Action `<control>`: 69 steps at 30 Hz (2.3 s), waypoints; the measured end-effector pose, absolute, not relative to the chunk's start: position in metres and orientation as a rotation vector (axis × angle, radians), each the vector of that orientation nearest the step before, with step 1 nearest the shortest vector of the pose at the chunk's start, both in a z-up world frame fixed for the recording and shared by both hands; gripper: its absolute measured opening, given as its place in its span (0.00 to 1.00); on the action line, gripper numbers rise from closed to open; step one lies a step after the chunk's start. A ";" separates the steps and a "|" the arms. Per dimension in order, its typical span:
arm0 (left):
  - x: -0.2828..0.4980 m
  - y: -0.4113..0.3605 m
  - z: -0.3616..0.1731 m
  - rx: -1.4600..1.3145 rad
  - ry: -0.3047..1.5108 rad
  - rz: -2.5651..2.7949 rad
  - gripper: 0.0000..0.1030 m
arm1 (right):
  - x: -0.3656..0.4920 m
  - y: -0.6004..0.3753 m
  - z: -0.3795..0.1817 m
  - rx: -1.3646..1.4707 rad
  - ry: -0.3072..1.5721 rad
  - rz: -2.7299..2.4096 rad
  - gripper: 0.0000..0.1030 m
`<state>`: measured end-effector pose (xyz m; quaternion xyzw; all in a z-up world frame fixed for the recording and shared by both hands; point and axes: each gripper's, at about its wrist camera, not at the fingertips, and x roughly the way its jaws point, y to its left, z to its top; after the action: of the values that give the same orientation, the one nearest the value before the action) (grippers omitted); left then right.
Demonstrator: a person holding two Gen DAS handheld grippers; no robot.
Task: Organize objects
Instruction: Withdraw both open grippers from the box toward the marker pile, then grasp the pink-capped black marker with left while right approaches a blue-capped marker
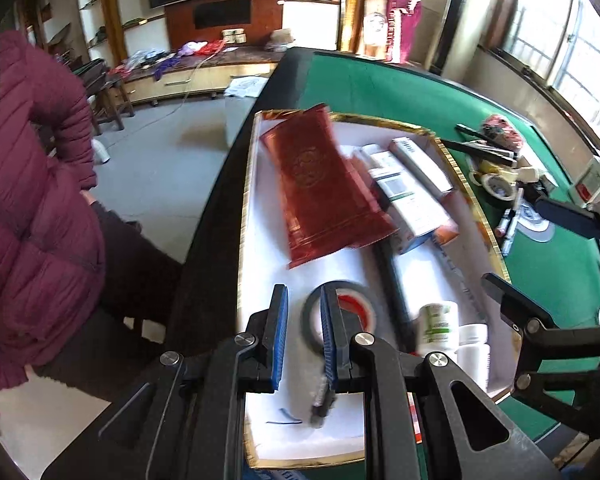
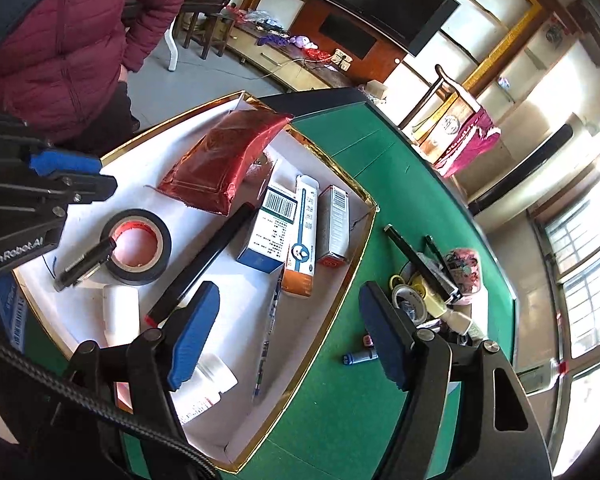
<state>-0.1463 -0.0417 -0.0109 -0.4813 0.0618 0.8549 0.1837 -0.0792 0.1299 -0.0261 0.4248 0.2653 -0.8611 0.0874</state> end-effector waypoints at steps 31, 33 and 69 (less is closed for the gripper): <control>-0.179 0.275 -0.077 -1.551 0.356 1.847 0.18 | 0.008 0.468 -0.026 1.696 -0.210 -2.859 0.70; -0.164 0.284 -0.076 -1.540 0.318 1.798 0.18 | 0.011 0.477 -0.024 1.694 -0.220 -2.873 0.70; -0.067 0.256 -0.066 -1.464 0.407 1.938 0.11 | -0.063 0.513 -0.072 1.781 -0.559 -2.659 0.57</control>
<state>-0.0670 0.2565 -0.0657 -0.5607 0.1557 0.7420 0.3329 -0.0626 0.5132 -0.0716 0.5474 -0.1718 -0.8173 -0.0538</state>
